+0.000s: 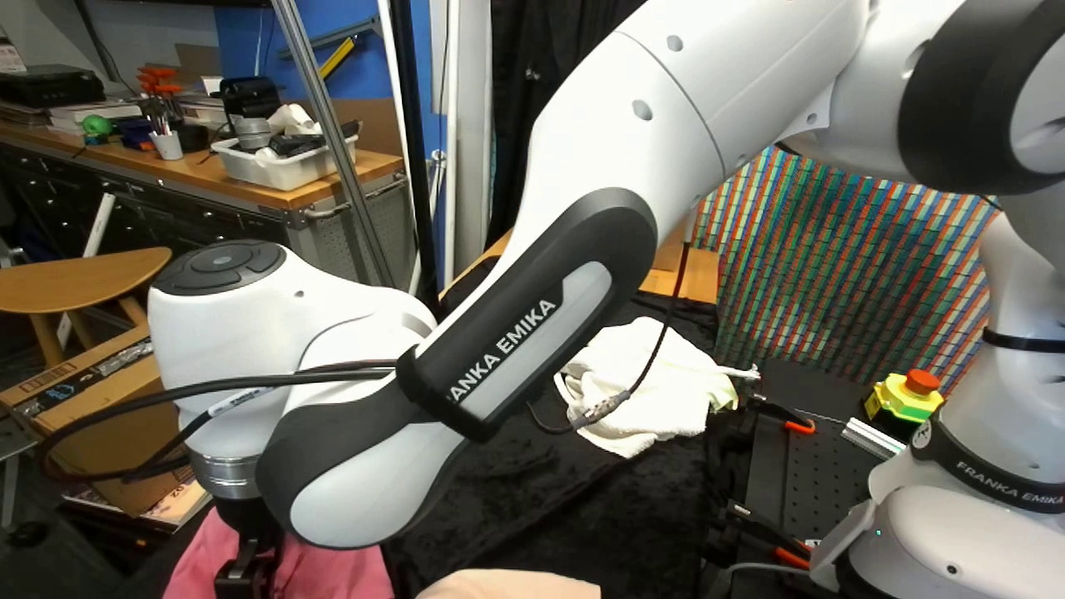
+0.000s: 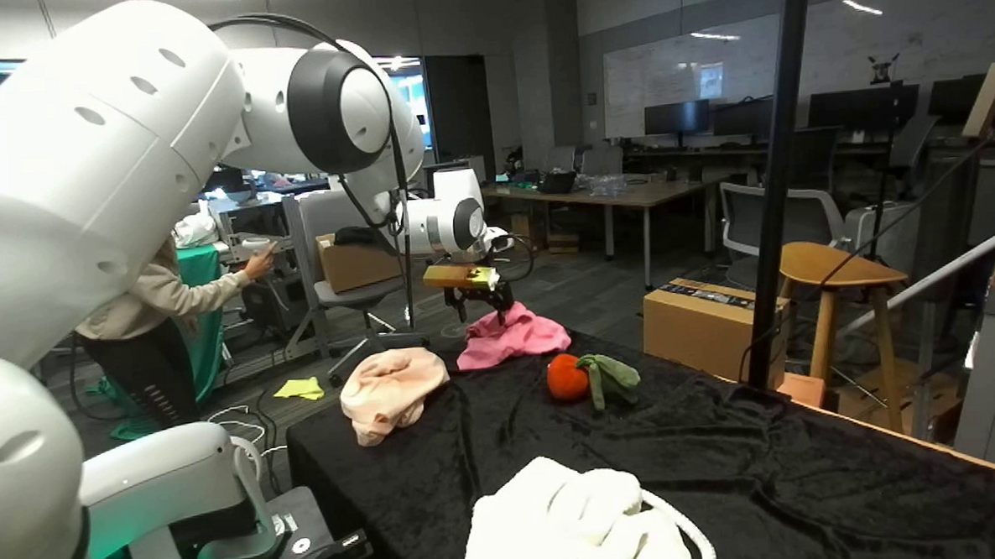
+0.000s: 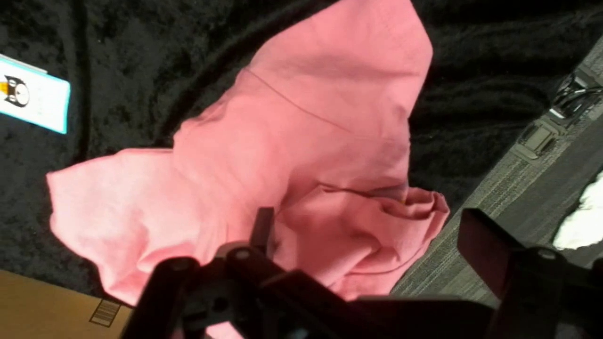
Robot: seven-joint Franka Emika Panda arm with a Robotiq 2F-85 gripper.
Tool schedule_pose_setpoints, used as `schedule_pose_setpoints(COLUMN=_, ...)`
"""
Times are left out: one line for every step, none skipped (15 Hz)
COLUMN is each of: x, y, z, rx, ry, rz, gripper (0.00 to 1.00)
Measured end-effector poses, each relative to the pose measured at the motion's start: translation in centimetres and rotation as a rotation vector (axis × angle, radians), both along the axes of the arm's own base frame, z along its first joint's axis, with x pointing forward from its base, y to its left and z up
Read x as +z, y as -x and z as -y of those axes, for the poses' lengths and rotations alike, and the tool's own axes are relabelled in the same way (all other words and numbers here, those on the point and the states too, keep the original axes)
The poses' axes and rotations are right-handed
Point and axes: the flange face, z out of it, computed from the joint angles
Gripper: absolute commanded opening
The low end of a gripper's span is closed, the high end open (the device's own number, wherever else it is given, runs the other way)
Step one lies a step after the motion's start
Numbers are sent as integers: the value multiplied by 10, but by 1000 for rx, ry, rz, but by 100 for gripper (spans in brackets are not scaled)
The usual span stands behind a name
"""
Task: Pile the white rope, towels, t-shirts and radish together on the right side of the table
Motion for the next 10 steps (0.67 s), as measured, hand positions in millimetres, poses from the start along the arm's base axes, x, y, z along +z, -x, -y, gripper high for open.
schedule_pose_setpoints(x=0, y=-3, z=-1, rx=-4, ry=0, rz=5, gripper=100)
schedule_pose_setpoints(x=0, y=-6, z=-1, rx=-8, ry=0, rz=10, gripper=100)
schedule_pose_setpoints(x=0, y=-8, z=-1, rx=-13, ry=2, rz=14, gripper=100)
schedule_pose_setpoints(x=0, y=-11, z=-1, rx=-18, ry=5, rz=18, gripper=100)
schedule_pose_setpoints(x=0, y=-14, z=0, rx=-23, ry=7, rz=22, gripper=100)
schedule_pose_setpoints(x=0, y=-17, z=1, rx=-29, ry=10, rz=26, gripper=100)
schedule_pose_setpoints(x=0, y=-21, z=2, rx=-34, ry=13, rz=31, gripper=100)
schedule_pose_setpoints(x=0, y=-24, z=3, rx=-40, ry=17, rz=33, gripper=100)
schedule_pose_setpoints(x=0, y=-27, z=4, rx=-45, ry=21, rz=35, gripper=100)
schedule_pose_setpoints(x=-1, y=-30, z=4, rx=-49, ry=24, rz=35, gripper=100)
